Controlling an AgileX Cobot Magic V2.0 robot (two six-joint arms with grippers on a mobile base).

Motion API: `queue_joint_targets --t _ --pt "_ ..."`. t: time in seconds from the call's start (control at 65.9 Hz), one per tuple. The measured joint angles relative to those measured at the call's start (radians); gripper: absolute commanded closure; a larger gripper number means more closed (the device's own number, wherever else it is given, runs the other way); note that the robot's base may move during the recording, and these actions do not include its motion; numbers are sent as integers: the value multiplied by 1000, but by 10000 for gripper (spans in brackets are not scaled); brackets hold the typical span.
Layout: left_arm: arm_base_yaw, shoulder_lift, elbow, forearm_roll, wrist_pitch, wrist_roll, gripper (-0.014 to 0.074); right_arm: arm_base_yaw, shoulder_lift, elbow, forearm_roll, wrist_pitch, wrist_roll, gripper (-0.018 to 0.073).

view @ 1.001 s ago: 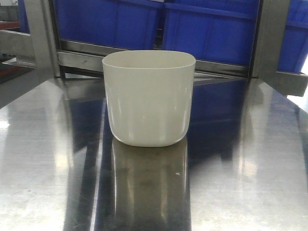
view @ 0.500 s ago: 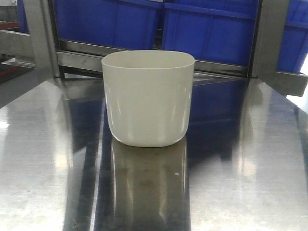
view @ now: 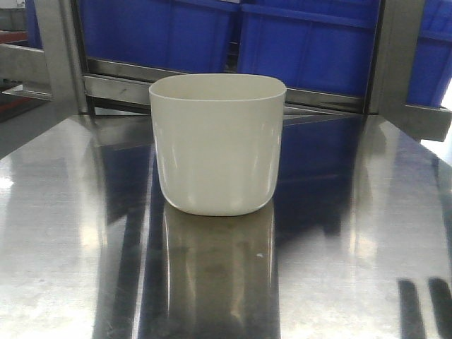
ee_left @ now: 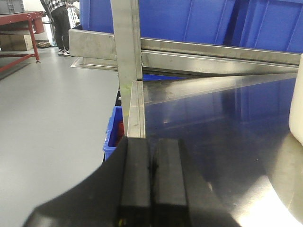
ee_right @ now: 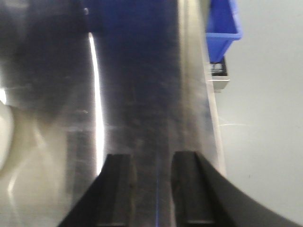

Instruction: Move white bin to right shelf second layer

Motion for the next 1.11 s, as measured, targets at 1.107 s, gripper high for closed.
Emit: queue_joint_targets --t 1.107 --pt "0 0 0 0 0 0 512 392 612 -763 -78 473 260 197"
